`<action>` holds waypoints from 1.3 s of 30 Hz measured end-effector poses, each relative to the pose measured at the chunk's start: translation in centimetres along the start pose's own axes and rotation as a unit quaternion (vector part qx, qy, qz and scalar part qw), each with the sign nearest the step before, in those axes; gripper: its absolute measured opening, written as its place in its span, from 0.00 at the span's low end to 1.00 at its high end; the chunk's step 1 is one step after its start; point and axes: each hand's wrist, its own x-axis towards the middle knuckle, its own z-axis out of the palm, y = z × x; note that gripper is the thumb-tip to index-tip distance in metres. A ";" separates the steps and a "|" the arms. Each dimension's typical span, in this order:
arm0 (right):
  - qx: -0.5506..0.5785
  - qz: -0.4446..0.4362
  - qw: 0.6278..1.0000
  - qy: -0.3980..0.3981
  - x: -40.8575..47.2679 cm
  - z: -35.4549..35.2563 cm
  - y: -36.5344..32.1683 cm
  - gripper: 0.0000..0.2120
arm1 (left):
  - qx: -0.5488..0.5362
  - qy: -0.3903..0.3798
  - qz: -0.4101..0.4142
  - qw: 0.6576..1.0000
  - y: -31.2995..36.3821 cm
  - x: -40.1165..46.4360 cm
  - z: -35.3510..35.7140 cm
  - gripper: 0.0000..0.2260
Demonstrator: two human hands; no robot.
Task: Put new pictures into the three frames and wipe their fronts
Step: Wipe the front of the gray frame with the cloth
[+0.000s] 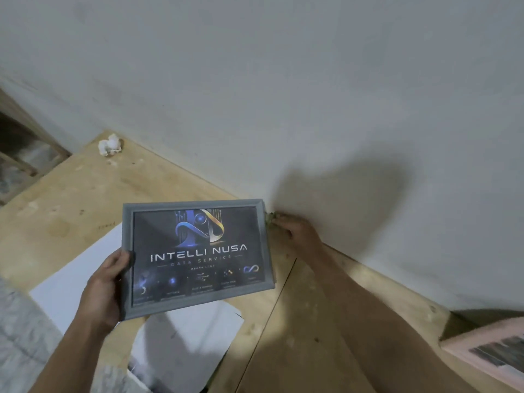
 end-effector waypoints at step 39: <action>0.331 0.194 0.786 0.484 -32.8 -11.6 2.7 0.20 | 0.247 -0.350 0.190 0.883 1.8 -7.2 24.0 0.06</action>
